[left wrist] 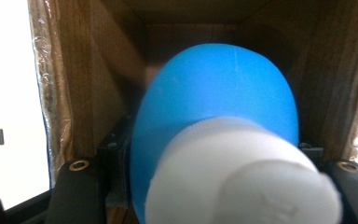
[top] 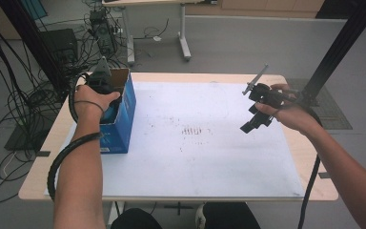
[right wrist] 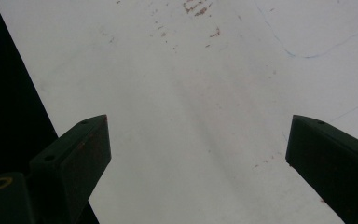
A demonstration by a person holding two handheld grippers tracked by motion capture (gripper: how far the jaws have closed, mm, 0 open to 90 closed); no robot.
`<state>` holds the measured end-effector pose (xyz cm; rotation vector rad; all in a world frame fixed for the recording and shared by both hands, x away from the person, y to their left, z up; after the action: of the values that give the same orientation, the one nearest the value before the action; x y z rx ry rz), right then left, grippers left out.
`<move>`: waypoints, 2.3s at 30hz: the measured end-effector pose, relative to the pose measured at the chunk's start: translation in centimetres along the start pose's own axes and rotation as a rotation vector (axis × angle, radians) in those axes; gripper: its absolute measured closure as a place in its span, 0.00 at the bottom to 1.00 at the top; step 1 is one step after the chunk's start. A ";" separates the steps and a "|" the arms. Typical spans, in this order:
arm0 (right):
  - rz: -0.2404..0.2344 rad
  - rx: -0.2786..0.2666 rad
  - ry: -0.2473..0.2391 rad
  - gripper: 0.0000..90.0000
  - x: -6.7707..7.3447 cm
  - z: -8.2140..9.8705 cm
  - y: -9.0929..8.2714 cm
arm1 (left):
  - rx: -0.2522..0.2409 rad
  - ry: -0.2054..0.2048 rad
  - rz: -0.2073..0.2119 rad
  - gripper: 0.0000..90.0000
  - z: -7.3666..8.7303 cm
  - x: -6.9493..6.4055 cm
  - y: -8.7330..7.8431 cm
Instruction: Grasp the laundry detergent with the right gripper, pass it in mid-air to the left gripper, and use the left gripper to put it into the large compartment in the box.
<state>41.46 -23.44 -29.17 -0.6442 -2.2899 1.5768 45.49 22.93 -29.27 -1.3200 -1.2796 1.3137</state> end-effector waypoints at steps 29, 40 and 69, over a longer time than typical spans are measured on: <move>0.008 0.001 -0.003 0.07 0.0 -0.1 -0.4 | -0.004 0.002 -0.003 0.40 0.1 -0.1 0.0; 0.009 0.000 -0.005 0.07 0.0 -0.1 -0.5 | -0.006 0.004 -0.006 0.40 0.1 -0.1 0.0; 0.011 -0.002 -0.013 0.07 0.2 -0.4 -0.7 | -0.010 0.005 -0.005 0.40 0.2 -0.1 0.0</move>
<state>41.38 -23.23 -28.33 -0.6496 -2.3018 1.5884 45.32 22.79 -29.29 -1.3252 -1.2874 1.3009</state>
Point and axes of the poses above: each handheld gripper's, and its own axes: y roughly forward along the jaws, z roughly out of its underside, x roughly to its left, the point moved 1 cm from there along y, roughly forward along the jaws, and after that the axes turned 7 degrees about z, right-handed, at the moved point
